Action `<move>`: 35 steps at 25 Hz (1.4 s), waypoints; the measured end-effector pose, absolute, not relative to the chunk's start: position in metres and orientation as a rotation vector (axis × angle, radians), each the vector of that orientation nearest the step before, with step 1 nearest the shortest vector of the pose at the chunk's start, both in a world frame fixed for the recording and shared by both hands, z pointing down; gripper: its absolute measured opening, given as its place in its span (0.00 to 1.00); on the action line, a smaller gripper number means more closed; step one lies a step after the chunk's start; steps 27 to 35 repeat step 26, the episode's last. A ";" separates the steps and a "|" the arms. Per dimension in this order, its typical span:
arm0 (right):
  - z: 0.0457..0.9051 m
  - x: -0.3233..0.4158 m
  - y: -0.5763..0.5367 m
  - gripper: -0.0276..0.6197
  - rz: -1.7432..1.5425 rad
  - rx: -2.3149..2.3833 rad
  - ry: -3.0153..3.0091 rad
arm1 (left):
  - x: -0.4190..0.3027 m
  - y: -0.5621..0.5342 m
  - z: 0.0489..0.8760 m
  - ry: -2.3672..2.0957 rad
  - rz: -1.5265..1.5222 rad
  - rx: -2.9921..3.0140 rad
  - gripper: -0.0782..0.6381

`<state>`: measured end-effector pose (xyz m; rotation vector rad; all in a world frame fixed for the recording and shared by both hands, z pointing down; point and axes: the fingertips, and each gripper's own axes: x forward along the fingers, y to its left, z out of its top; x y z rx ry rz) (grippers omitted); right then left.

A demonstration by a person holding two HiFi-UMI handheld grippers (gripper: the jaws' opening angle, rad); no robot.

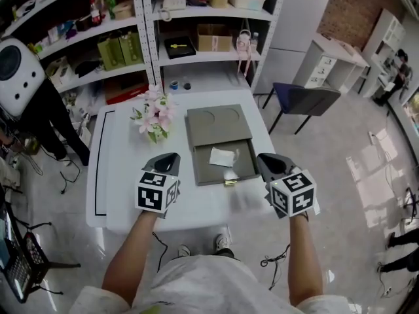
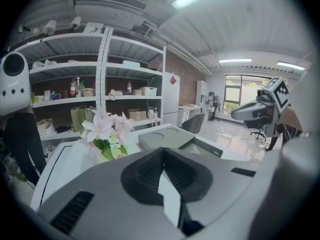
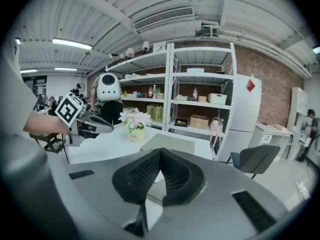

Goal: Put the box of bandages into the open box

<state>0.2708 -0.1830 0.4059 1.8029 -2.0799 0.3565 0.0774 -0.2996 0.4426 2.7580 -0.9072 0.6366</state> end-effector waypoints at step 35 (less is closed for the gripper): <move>0.405 0.284 -0.180 0.05 0.389 1.879 -2.082 | 0.080 -0.297 0.446 -0.921 0.667 2.744 0.11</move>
